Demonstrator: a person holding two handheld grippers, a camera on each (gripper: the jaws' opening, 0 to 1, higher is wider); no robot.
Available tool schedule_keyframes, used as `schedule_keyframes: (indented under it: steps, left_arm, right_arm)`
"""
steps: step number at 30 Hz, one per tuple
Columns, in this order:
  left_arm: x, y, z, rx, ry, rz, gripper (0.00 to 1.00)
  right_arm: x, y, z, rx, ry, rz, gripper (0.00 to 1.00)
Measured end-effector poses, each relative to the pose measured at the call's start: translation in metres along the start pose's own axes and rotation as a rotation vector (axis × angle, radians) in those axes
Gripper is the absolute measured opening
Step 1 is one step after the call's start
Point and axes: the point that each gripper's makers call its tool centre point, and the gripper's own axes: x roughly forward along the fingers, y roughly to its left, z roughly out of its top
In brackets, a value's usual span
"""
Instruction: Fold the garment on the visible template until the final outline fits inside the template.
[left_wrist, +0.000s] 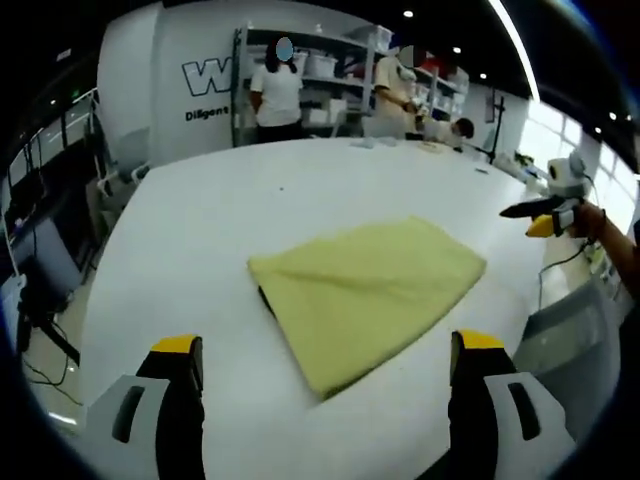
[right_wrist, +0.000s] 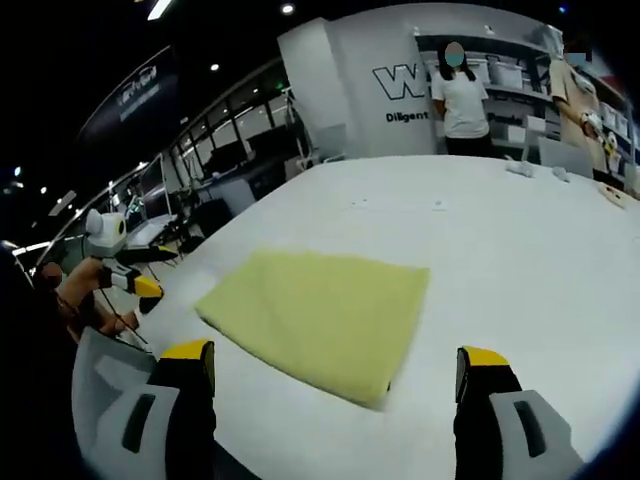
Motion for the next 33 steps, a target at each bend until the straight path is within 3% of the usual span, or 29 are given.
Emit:
schedule_keyframes:
  steps: [13,22,33]
  left_arm:
    - [-0.010,-0.020,-0.013,-0.030,-0.036,-0.010,0.99]
    - [-0.013,-0.023,-0.015,0.028,-0.025,0.000,0.99]
    - [-0.012,-0.027,-0.020,0.014,-0.013,-0.014,0.99]
  right_arm:
    - [-0.016,0.013,-0.023,-0.042,0.029,-0.029,0.99]
    - [-0.018,0.015,-0.015,-0.019,-0.012,-0.024,0.99]
    - [-0.019,0.013,-0.020,0.006,-0.007,-0.034,0.99]
